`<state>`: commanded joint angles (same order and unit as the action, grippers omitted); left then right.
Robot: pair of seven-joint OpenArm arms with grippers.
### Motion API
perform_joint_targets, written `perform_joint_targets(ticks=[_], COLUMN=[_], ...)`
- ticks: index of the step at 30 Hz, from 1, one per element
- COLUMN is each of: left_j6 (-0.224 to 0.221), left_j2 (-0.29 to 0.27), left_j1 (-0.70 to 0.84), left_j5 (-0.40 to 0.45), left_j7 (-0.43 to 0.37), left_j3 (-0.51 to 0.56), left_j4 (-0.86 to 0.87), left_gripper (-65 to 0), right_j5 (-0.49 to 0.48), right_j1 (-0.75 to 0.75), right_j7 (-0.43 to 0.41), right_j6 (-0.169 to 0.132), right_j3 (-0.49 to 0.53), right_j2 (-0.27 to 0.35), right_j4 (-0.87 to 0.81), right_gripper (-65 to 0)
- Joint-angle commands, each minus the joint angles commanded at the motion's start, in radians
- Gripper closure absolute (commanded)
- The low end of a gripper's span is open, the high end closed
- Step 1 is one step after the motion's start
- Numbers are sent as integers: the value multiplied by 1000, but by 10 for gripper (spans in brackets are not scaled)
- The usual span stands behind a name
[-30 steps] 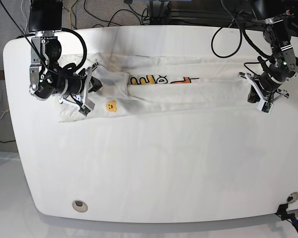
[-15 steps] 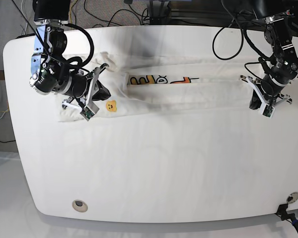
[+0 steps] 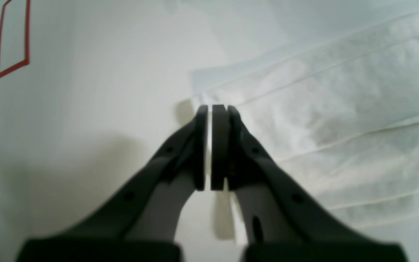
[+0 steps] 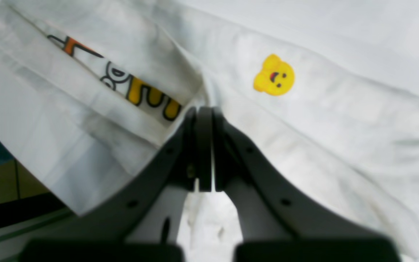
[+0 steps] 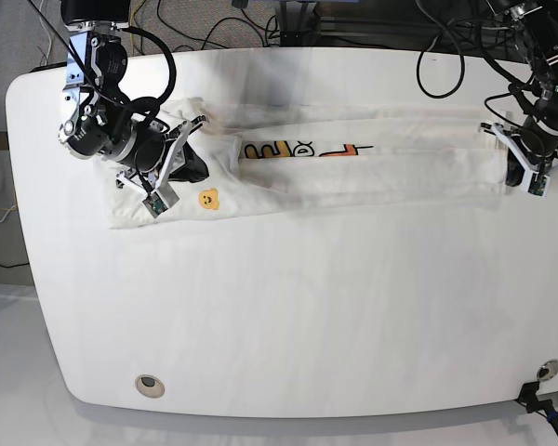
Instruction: Fold the T-shirt properly
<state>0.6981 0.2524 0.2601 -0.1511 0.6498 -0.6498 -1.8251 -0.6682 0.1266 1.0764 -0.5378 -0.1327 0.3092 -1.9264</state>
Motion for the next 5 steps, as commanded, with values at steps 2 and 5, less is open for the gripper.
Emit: perform_joint_targets(ticks=[2, 5], left_j6=[0, 0], left_j2=[2, 14], left_j1=[0, 0], left_j5=[0, 0], left_j7=[0, 0], left_j3=[-12, -14], left_j4=[2, 3], left_gripper=[0, 0], right_j5=[0, 0], right_j1=[0, -3], right_j7=[0, 0], right_j6=[0, 0], right_j3=[-3, 2], right_j2=[0, 0], right_j4=[2, 15], right_gripper=[0, 0])
